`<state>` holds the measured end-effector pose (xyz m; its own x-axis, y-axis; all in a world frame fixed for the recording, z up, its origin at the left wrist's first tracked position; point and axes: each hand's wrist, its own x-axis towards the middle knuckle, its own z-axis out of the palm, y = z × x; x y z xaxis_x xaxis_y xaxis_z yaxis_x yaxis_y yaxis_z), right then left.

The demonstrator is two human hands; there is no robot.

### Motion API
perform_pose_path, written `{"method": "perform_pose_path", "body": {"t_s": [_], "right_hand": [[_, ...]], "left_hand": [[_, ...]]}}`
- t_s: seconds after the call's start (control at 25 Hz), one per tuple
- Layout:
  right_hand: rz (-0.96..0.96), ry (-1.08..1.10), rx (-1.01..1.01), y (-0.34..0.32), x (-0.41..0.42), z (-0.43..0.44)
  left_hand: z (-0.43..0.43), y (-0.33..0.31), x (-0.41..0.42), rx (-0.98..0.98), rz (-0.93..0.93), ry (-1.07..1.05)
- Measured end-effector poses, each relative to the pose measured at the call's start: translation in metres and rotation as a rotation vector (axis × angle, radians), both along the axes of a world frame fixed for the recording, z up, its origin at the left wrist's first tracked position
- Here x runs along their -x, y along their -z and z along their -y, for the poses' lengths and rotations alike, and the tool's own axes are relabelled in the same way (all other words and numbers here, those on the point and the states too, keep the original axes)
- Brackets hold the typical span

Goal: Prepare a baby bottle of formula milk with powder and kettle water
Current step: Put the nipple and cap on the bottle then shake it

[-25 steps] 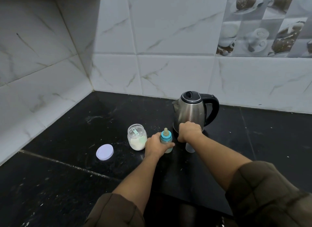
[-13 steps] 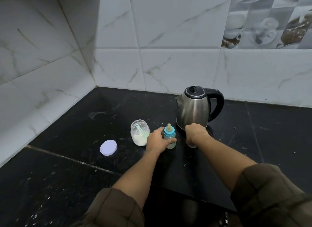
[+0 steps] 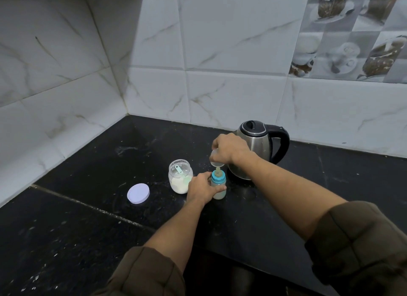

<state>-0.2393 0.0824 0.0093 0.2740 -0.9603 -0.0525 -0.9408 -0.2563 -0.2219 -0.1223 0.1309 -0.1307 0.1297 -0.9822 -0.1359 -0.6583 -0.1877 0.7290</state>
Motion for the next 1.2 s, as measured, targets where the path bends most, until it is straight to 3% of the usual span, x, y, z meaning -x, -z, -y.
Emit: {"method": "perform_pose_path", "body": {"t_s": [0.24, 0.44, 0.76, 1.2], "right_hand": [[0.013, -0.009, 0.006, -0.005, -0.004, 0.001], [-0.131, -0.084, -0.098, 0.009, -0.006, -0.004], [-0.192, -0.144, -0.137, 0.019, -0.005, -0.003], [-0.073, -0.142, -0.159, 0.030, 0.003, 0.012]], "left_hand": [[-0.002, -0.005, 0.002, 0.009, 0.036, 0.004], [-0.002, -0.005, 0.001, -0.002, 0.016, -0.013], [-0.001, -0.005, 0.001, -0.002, 0.026, -0.037], [0.000, -0.007, -0.001, -0.001, 0.013, -0.039]]}}
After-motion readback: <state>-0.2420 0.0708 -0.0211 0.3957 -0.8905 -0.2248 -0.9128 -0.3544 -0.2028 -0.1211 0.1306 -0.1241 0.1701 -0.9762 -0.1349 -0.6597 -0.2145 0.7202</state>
